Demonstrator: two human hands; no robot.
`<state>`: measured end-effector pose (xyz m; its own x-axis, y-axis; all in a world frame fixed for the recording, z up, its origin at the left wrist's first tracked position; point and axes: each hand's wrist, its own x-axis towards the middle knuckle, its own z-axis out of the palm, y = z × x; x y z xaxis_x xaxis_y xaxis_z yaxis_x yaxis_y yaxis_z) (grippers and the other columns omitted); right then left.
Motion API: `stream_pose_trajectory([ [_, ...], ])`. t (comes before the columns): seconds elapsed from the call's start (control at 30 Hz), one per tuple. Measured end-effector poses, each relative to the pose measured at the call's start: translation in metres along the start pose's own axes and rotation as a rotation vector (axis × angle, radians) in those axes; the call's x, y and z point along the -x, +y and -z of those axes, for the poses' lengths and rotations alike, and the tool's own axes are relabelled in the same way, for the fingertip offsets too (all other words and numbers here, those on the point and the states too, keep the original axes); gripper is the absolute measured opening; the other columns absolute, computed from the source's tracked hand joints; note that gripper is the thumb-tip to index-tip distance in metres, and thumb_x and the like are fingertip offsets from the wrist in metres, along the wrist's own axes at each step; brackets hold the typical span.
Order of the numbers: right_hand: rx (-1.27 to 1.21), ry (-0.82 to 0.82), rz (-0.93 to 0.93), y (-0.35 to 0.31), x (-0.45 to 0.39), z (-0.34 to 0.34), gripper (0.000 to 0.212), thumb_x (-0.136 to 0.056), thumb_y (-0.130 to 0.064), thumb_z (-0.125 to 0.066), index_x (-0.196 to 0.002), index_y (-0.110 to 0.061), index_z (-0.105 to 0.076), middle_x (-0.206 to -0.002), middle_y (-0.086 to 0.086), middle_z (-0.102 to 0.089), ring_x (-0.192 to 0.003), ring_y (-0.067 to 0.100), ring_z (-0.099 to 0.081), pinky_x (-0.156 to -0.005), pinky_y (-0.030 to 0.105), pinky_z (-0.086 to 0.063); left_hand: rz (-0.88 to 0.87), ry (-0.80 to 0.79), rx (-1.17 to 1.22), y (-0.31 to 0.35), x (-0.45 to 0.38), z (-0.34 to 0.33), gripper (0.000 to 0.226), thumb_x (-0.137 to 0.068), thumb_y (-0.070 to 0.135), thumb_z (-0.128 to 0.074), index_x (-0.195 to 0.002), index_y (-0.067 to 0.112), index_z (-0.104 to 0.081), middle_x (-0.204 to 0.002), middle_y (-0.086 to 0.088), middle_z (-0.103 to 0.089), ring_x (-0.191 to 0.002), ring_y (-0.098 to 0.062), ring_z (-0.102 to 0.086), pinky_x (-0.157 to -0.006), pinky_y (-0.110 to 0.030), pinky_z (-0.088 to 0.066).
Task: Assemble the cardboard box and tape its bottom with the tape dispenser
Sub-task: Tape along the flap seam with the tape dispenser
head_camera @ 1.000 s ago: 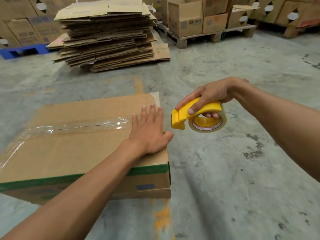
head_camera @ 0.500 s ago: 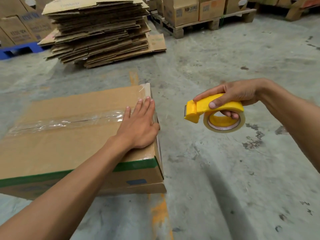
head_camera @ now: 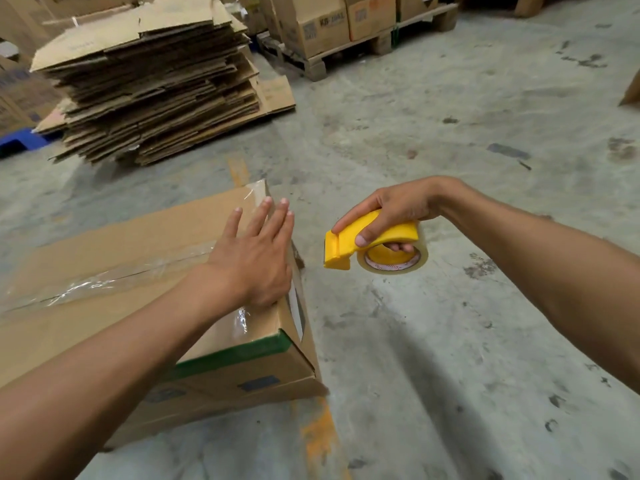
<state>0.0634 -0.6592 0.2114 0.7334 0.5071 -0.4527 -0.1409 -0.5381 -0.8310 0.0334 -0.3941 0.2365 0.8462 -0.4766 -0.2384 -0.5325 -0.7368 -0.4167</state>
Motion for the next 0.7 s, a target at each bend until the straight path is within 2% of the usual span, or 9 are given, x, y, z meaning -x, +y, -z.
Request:
stream_pose_trajectory([
  [0.3,-0.005,-0.031,-0.02,-0.001,-0.028,-0.017,0.045,-0.086,-0.021,-0.076,-0.127,-0.037,-0.066,-0.085,0.006,-0.073,-0.051,0.019,-0.06,-0.046,0.027,-0.055,-0.077,-0.196,-0.272,0.007,-0.011,0.015,0.07,-0.098,0.044,-0.022,-0.156,0.01,-0.004,-0.164,-0.006,0.006,-0.149,-0.023,0.017,-0.118,-0.055,0.009],
  [0.37,-0.004,-0.028,-0.033,-0.003,-0.032,-0.021,0.045,-0.085,-0.023,-0.077,-0.126,-0.038,-0.066,-0.084,0.006,-0.073,-0.05,0.019,-0.06,-0.046,0.027,-0.055,-0.078,-0.221,-0.228,0.005,-0.013,0.015,0.07,-0.097,0.046,-0.022,-0.156,0.01,-0.008,-0.165,-0.005,0.003,-0.15,-0.022,0.015,-0.119,-0.054,0.006],
  [0.5,0.11,-0.013,-0.054,-0.023,-0.038,-0.027,0.047,-0.082,-0.026,-0.079,-0.126,-0.037,-0.066,-0.084,0.01,-0.071,-0.045,0.019,-0.058,-0.048,0.027,-0.055,-0.086,-0.156,-0.075,0.001,-0.007,0.008,0.069,-0.098,0.046,-0.021,-0.155,0.009,-0.011,-0.165,-0.003,-0.001,-0.15,-0.02,0.012,-0.121,-0.047,-0.003],
  [0.6,0.298,0.036,-0.089,-0.049,-0.043,-0.028,0.051,-0.078,-0.03,-0.082,-0.126,-0.037,-0.066,-0.077,0.002,-0.072,-0.042,0.02,-0.059,-0.056,0.029,-0.058,-0.075,-0.127,-0.008,-0.001,-0.006,0.004,0.07,-0.096,0.046,-0.022,-0.155,0.009,-0.011,-0.165,-0.003,0.0,-0.15,-0.019,0.012,-0.122,-0.044,-0.005],
  [0.7,0.372,0.047,-0.127,-0.066,-0.036,-0.032,0.052,-0.076,-0.035,-0.083,-0.126,-0.038,-0.066,-0.079,0.003,-0.071,-0.045,0.021,-0.059,-0.063,0.031,-0.059,-0.087,-0.139,-0.017,0.001,-0.003,0.006,0.07,-0.097,0.046,-0.022,-0.155,0.009,-0.013,-0.165,-0.003,-0.002,-0.15,-0.019,0.011,-0.122,-0.044,-0.005],
])
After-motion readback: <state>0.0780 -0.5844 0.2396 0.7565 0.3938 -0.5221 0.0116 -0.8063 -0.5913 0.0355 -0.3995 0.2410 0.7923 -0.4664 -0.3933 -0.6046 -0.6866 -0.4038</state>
